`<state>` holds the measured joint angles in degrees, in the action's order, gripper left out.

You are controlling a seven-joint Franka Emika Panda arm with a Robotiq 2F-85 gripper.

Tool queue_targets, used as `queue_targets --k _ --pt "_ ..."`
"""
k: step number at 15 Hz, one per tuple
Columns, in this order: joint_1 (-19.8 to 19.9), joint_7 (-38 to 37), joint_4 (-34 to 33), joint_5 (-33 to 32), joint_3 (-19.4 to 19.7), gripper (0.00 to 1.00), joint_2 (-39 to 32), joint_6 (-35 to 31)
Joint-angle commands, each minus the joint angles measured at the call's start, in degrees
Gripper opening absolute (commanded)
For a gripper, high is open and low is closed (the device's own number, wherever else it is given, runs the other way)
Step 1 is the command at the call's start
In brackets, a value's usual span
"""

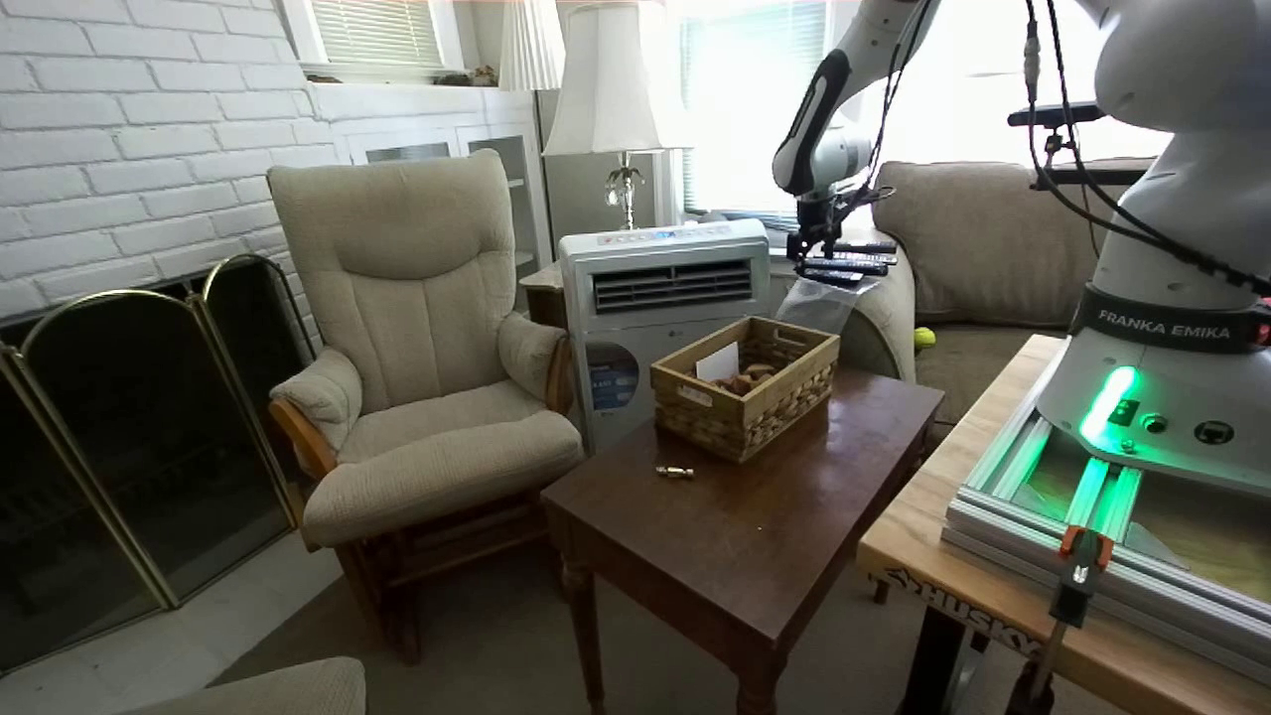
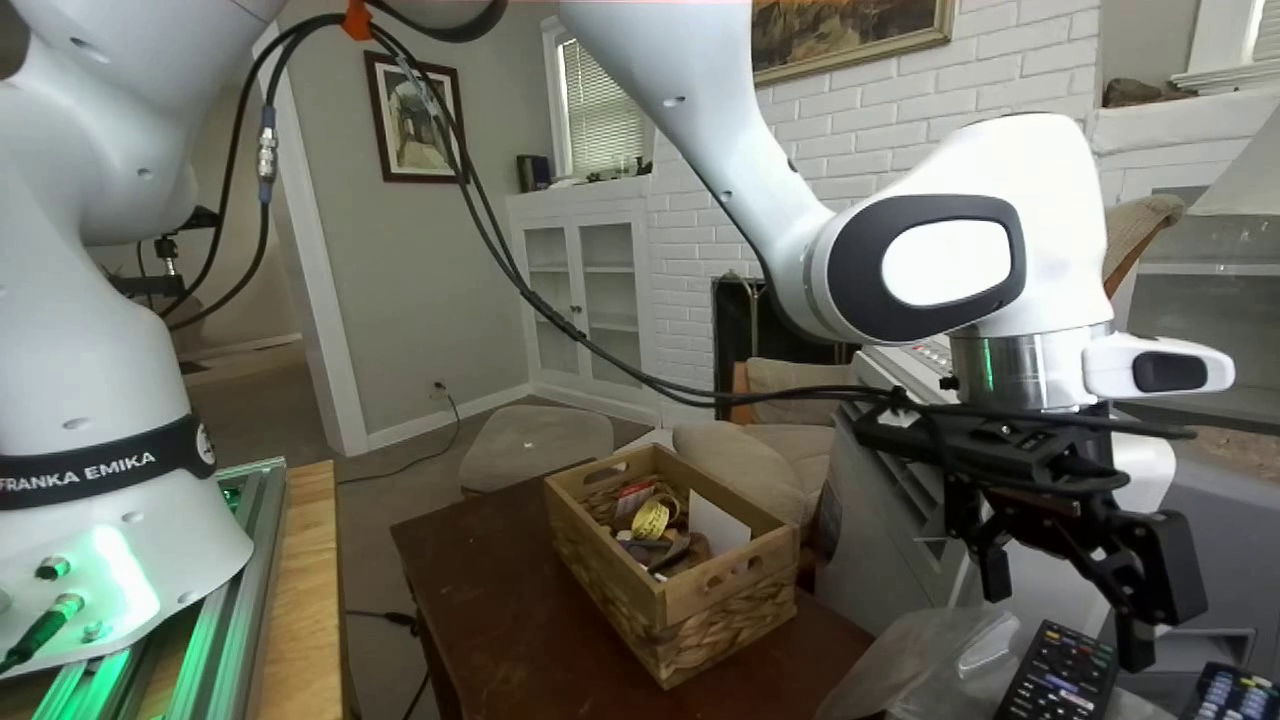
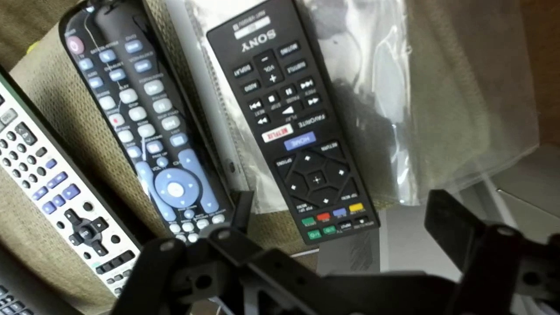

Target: Turn the basket to the left, then turn on the air cooler, and finally put one remote in the basket

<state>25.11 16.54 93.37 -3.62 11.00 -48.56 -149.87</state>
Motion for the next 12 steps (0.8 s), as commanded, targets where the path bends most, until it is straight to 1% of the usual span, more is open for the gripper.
queue_targets --k 1,2,3,4,7,12 --pt "0.13 0.89 1.55 -0.47 -0.97 1.0 1.22 -1.38" --pt "-0.59 1.37 2.71 -1.41 -0.76 1.0 1.87 -2.77" --pt "-0.34 2.84 3.27 -1.51 -1.63 1.0 2.26 -3.43" --pt "-0.8 2.64 2.94 -1.61 -1.43 1.0 1.99 -3.5" --pt "-0.48 3.8 3.76 -0.94 -2.65 1.0 2.44 -4.05" --pt "0.35 4.69 2.64 -0.96 -2.49 1.0 1.7 -0.87"
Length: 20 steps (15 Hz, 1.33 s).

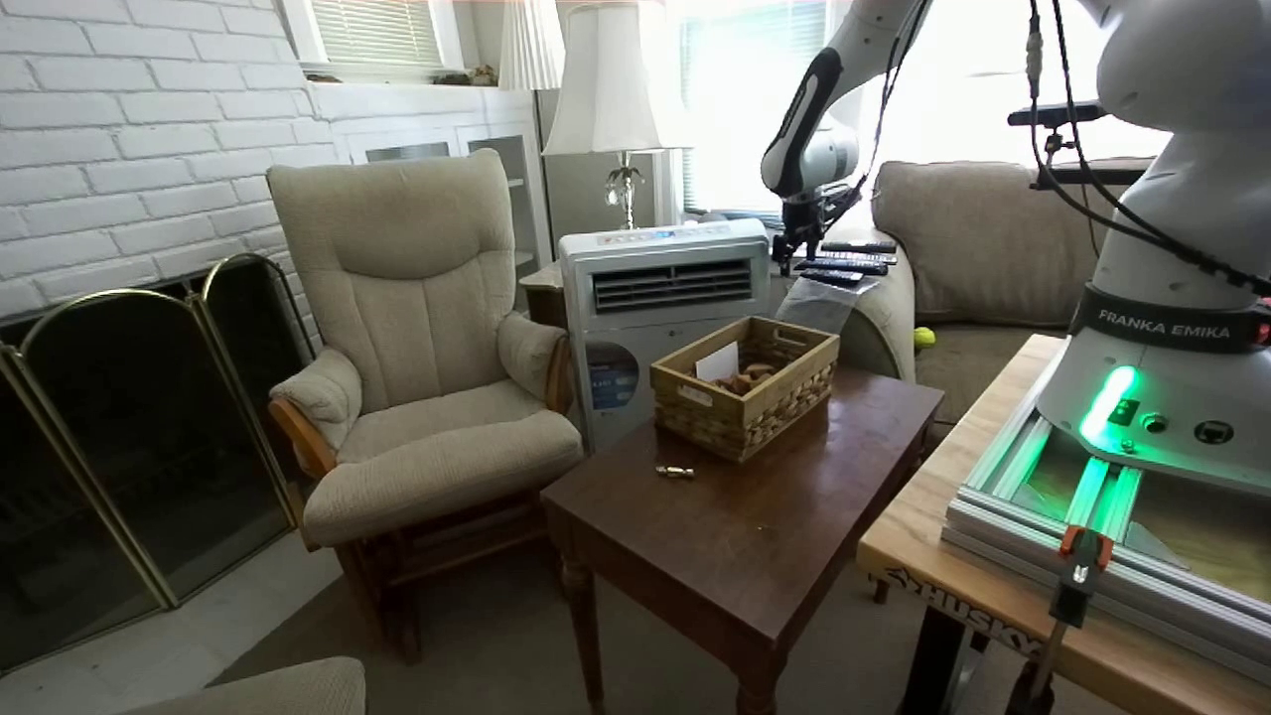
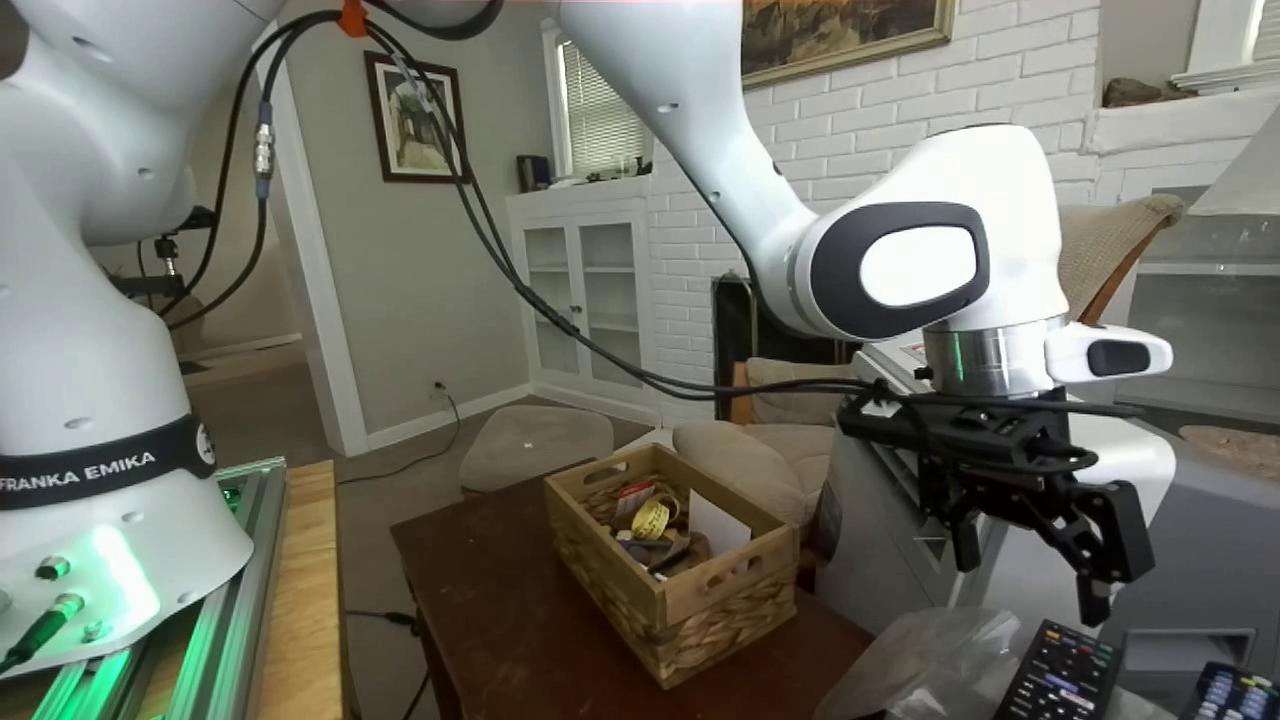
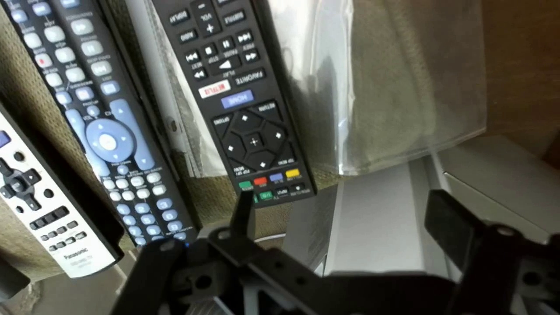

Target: Turn the basket to the left, then turn on the air cooler, and finally put one remote in the basket

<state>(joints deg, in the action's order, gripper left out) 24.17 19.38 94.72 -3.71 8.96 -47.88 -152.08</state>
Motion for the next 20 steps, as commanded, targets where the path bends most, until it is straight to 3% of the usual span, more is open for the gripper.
queue_targets --k 1,20 --pt "1.6 2.57 0.91 -1.07 -0.47 1.0 0.72 1.85" --pt "3.35 6.74 -2.34 -2.23 0.88 1.0 -1.77 5.1"
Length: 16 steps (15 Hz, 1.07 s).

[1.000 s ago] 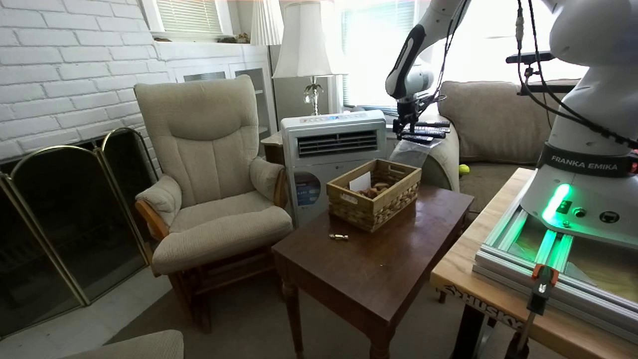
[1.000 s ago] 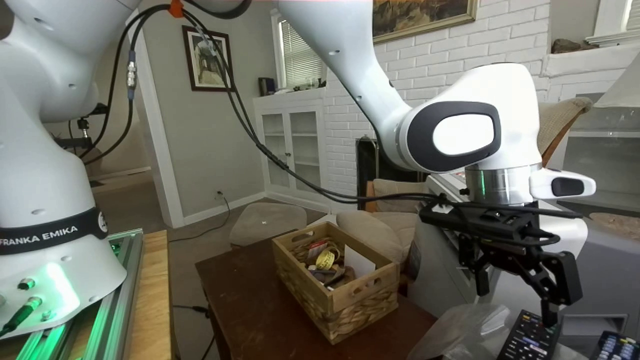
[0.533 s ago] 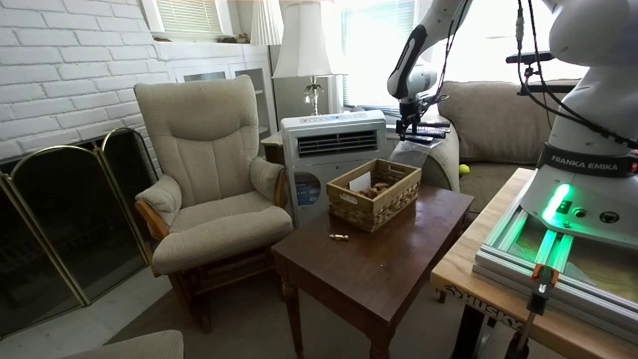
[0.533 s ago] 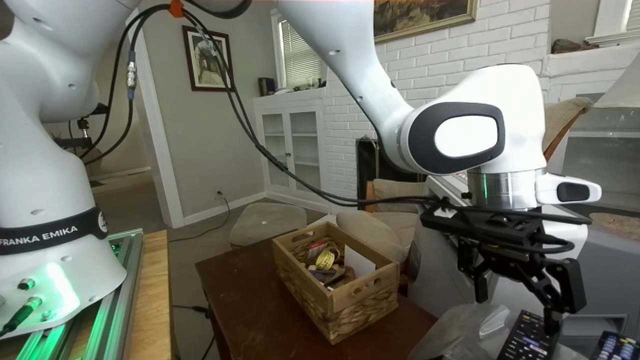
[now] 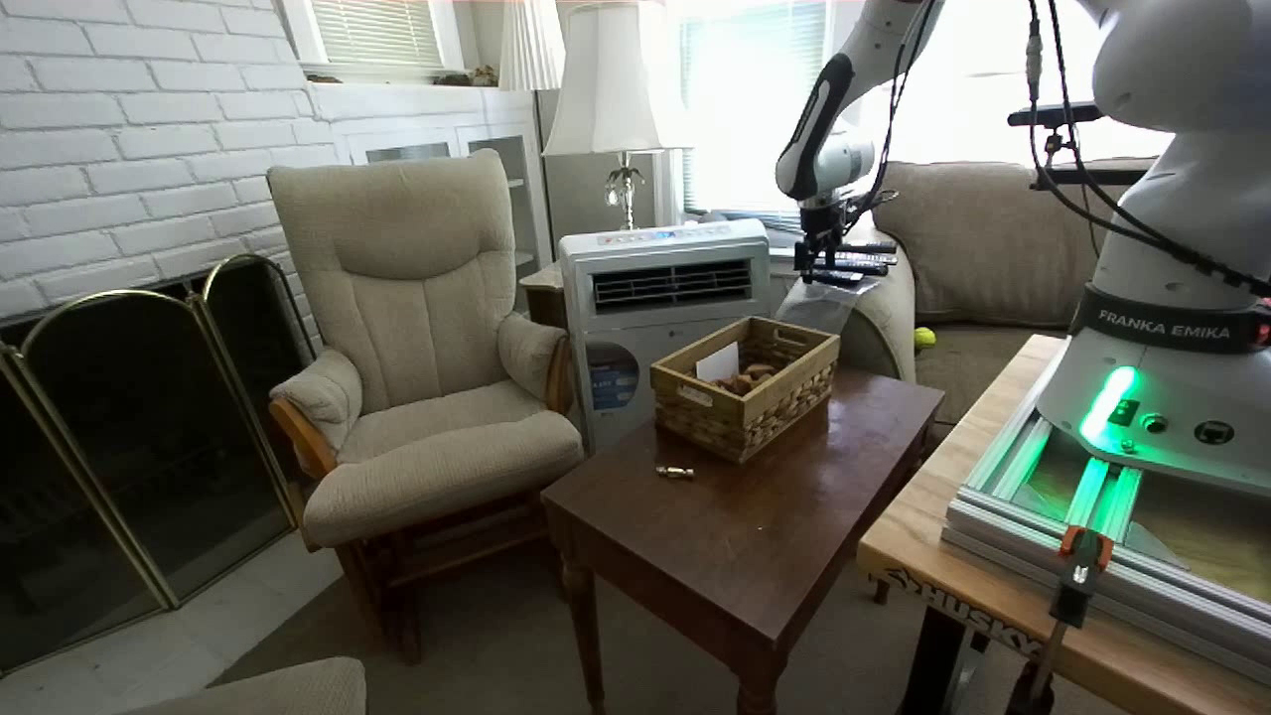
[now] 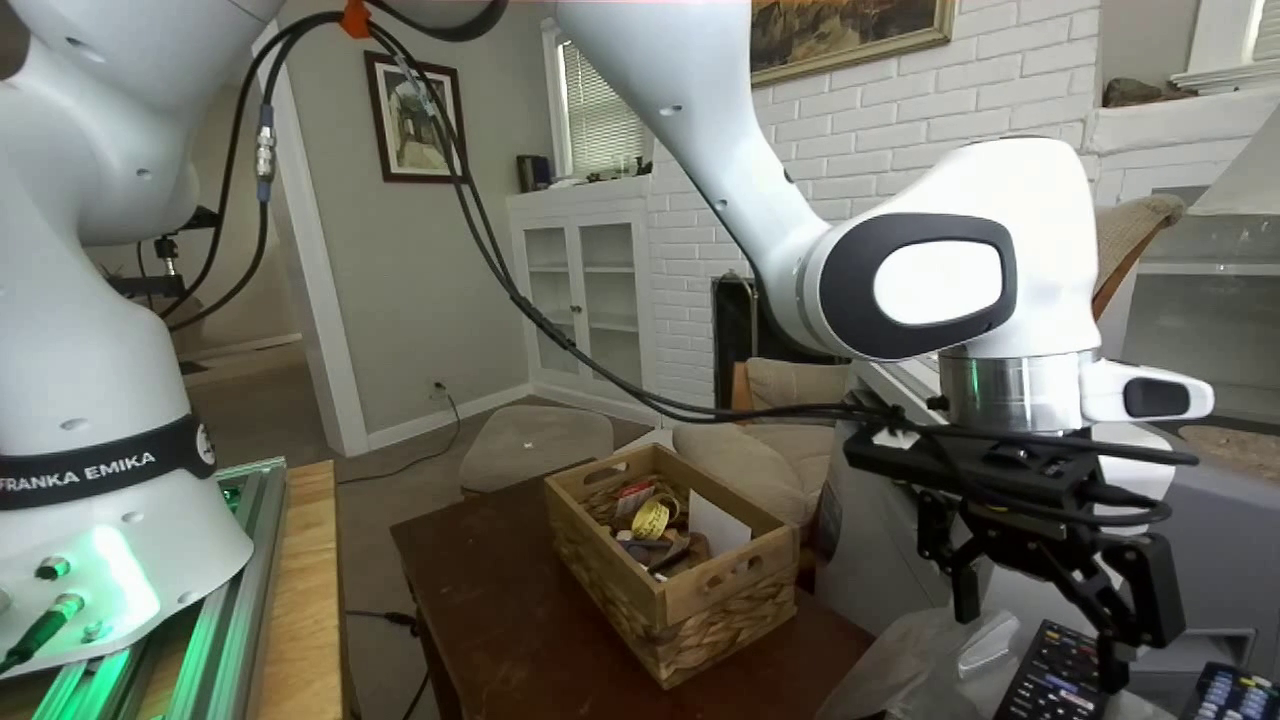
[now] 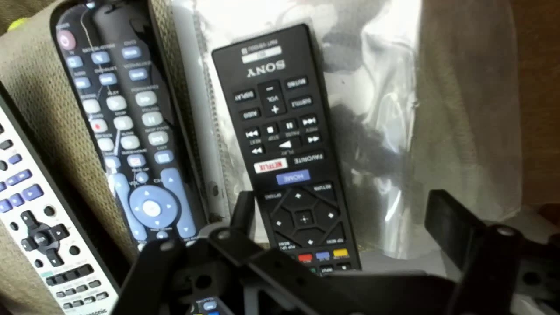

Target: Turn the basket to the left, then turn on the air cooler, and finally put one remote in the basket

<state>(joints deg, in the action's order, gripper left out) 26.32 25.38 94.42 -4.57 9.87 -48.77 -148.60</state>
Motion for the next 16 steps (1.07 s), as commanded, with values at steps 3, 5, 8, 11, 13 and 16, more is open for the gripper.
queue_targets --k 3,5,8,11,13,16 --pt "1.7 0.77 -2.76 -1.38 0.2 1.0 -1.06 1.85" --pt "1.88 0.83 -3.36 -1.45 0.2 1.0 -1.42 2.19" --pt "2.08 1.18 -4.02 -1.47 0.03 1.0 -1.76 2.81" --pt "2.22 1.55 -4.69 -1.4 -0.12 0.72 -2.24 3.23" --pt "2.27 1.82 -4.96 -1.4 -0.19 0.59 -2.53 3.44" --pt "2.36 2.28 -5.56 -1.38 -0.29 0.36 -3.15 3.93"
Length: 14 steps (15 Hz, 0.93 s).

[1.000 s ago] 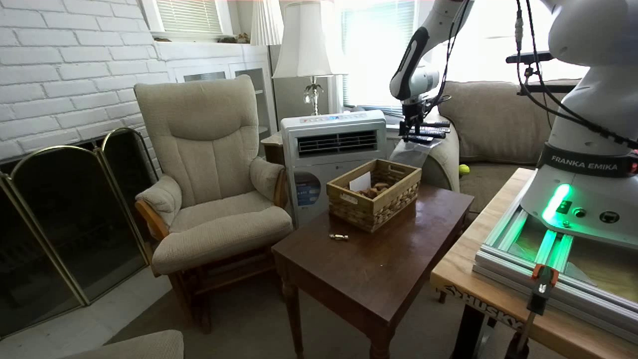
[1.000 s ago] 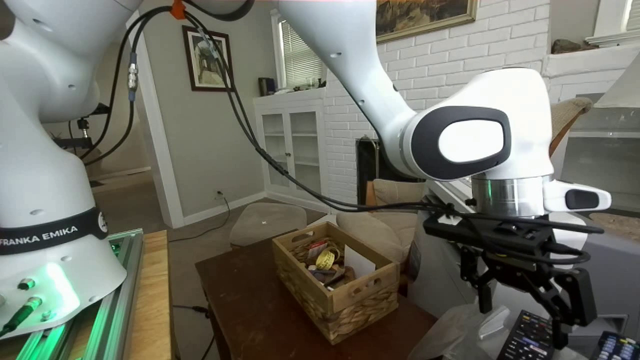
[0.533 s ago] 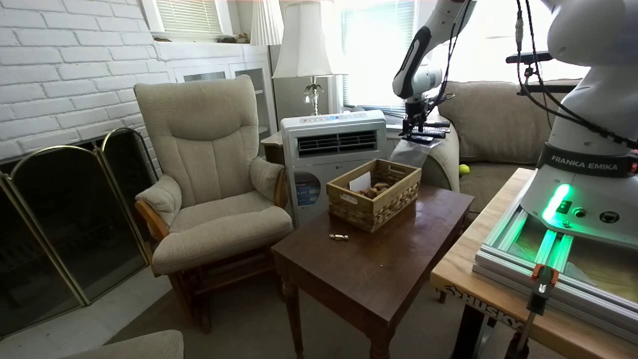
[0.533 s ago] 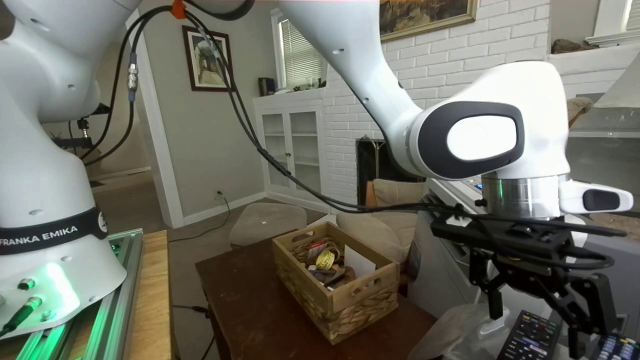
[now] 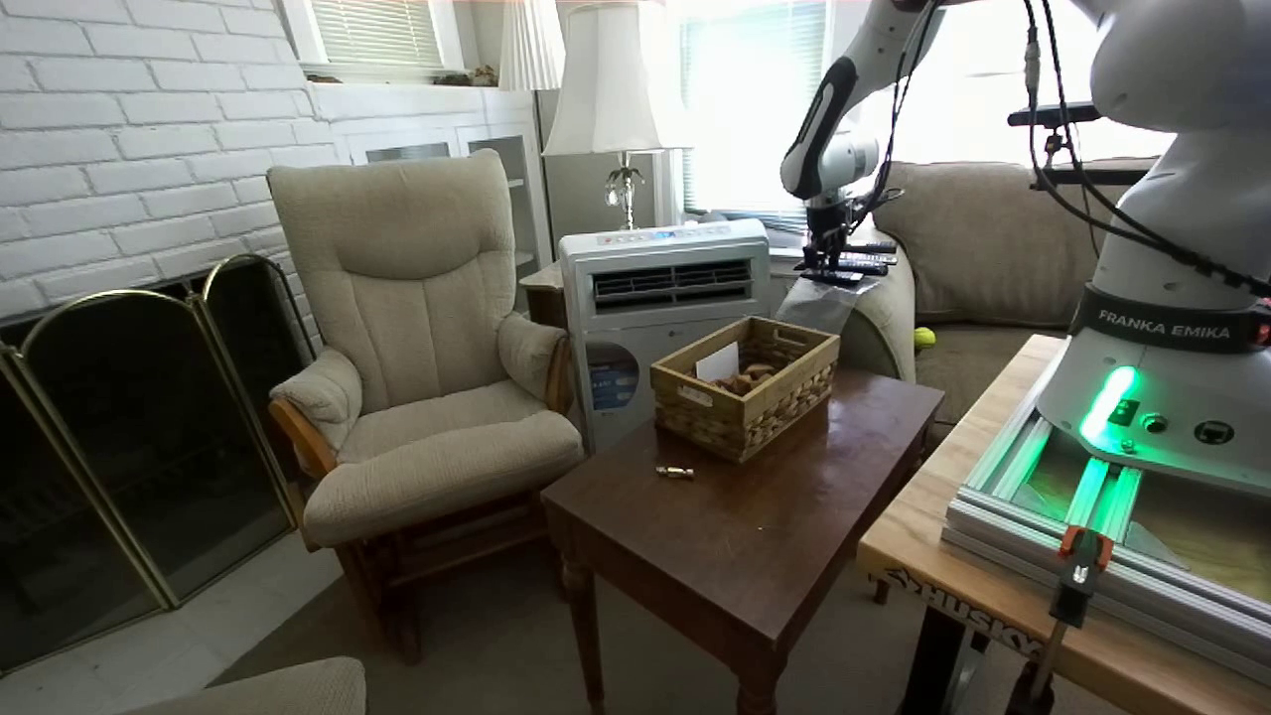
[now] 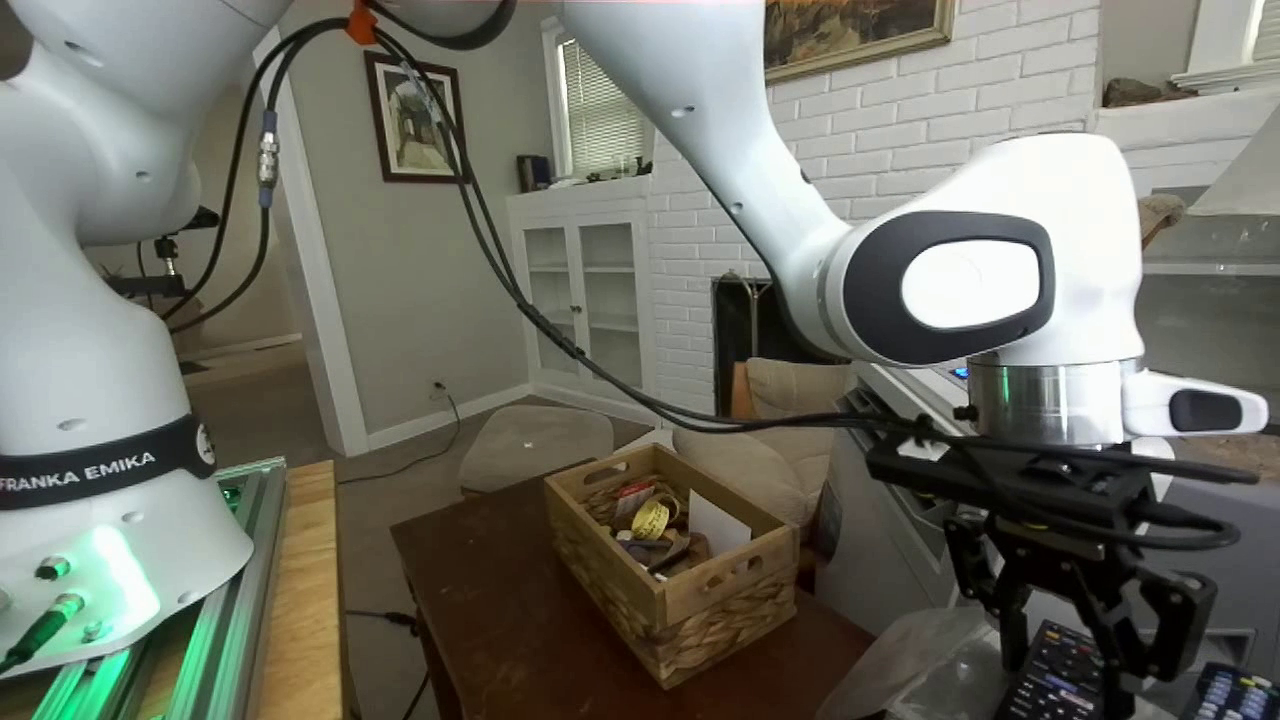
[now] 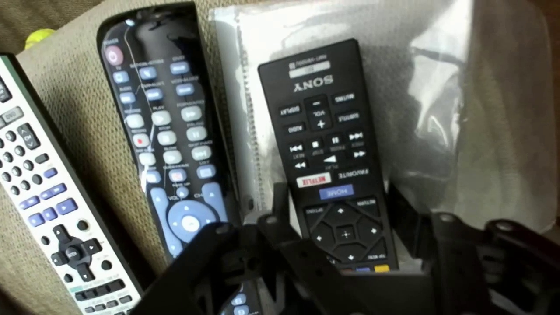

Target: Turn the basket to the left, then turn on the air cooler, and finally put one remote in the basket

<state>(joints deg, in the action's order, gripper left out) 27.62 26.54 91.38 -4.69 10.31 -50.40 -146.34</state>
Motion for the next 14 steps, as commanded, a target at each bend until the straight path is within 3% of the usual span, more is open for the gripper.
queue_targets --k 1,2,7,14 --pt "1.13 1.27 -2.79 -1.21 -0.78 0.31 -1.71 1.85" --pt "1.51 1.5 -2.81 -0.72 -1.22 0.26 -1.51 2.21" --pt "4.42 3.99 -0.49 1.25 -4.25 0.26 1.66 0.88" --pt "4.39 5.5 5.36 1.14 -7.01 0.26 7.78 -2.27"
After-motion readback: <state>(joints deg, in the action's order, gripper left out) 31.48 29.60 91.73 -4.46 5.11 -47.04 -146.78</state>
